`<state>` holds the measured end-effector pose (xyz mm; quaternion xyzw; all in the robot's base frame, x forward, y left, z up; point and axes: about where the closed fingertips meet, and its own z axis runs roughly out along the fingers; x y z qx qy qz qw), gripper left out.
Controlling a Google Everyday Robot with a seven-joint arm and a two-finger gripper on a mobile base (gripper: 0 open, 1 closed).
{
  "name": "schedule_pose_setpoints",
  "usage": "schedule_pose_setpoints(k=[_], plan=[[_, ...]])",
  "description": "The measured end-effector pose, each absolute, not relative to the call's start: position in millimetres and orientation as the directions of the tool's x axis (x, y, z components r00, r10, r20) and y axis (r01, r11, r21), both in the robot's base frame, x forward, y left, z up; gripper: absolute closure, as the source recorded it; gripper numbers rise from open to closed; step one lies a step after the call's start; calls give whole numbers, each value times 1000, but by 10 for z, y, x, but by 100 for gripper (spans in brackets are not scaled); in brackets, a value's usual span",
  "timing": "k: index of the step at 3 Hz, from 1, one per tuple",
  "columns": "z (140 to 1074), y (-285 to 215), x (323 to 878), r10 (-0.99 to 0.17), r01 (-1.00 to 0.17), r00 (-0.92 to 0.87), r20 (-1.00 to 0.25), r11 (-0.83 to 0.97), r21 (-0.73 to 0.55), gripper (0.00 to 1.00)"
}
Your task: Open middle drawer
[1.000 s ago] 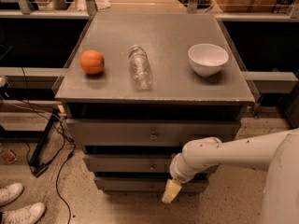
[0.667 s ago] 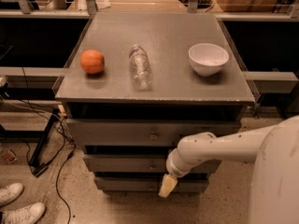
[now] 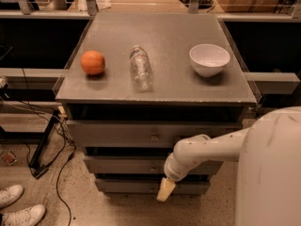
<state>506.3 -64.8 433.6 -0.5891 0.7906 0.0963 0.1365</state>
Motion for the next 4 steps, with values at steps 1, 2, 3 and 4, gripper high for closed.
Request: schedule_pose_setpoints(k=[1,2,3,4], plan=[[4288,-655,4943,-909,-958,-276,-312,285,19,0],[4322,-655,4944,-909,-958,-276,-312,285,19,0],[4450,-878,4220,-908,-948,-315,-275,290,129,0],[4646,-1063,3700,-910,-934,-340,-238,299,194,0]])
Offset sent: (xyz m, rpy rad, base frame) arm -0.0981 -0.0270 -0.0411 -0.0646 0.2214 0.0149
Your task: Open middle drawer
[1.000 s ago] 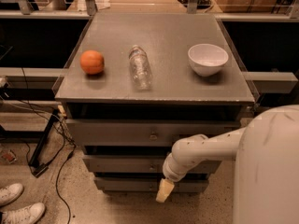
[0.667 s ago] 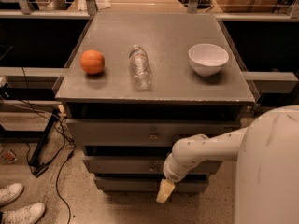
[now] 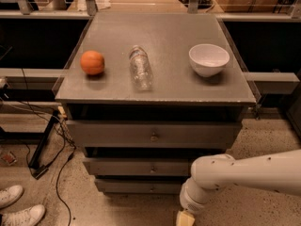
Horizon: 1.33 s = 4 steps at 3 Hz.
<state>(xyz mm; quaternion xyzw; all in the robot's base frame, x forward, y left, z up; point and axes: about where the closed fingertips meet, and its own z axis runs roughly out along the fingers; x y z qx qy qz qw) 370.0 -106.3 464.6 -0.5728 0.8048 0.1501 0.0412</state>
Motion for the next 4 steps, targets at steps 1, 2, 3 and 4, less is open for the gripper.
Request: schedule_pose_setpoints(k=[1,2,3,4], plan=[[4661,-1086,3664,-910,-933,-344,-234,301,198,0],[4681,-912,3988,-906,-941,-334,-260,306,144,0],[4709,-738,4328,-905,-948,-319,-283,310,78,0],[4673,-668,4598,-902,-946,-317,-292,322,33,0]])
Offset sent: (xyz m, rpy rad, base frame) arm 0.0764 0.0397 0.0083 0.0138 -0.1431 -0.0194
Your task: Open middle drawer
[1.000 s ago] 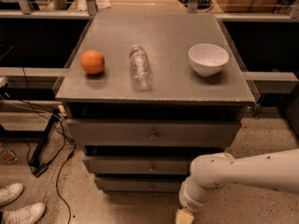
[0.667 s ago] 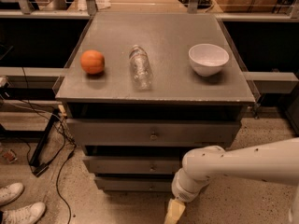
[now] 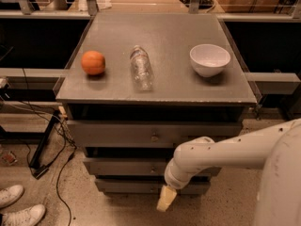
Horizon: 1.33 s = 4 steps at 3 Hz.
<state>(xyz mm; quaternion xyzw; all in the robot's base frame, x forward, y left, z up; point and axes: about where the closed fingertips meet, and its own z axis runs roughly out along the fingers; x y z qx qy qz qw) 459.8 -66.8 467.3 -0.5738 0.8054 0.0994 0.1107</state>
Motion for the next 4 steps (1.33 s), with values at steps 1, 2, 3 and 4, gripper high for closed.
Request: schedule_pose_setpoints(k=[1,2,3,4], plan=[[4582,-713,4819,-893,-936,-339,-294,352,11,0],[4524,-814,5081,-882,-921,-369,-293,390,-14,0],[4513,-843,5208,-877,-914,-382,-293,406,-25,0],[4414,-743,5234,-883,-916,-384,-269,401,-12,0]])
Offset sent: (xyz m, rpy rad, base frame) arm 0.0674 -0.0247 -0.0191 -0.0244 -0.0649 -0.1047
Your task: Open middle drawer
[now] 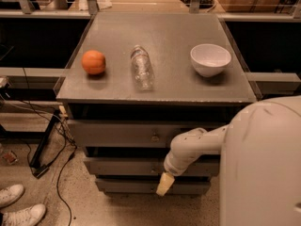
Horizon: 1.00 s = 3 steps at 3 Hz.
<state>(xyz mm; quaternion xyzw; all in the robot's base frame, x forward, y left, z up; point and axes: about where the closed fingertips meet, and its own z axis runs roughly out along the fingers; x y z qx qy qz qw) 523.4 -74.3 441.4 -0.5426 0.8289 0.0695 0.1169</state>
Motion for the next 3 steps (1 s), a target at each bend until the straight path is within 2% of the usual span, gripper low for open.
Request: schedule_pose_setpoints(k=[2,3], plan=[[4186,-630,5127,-896,-923,-383,-224,383,43,0],[4183,-687,4907,-900,-924,-383,-208,374,83,0]])
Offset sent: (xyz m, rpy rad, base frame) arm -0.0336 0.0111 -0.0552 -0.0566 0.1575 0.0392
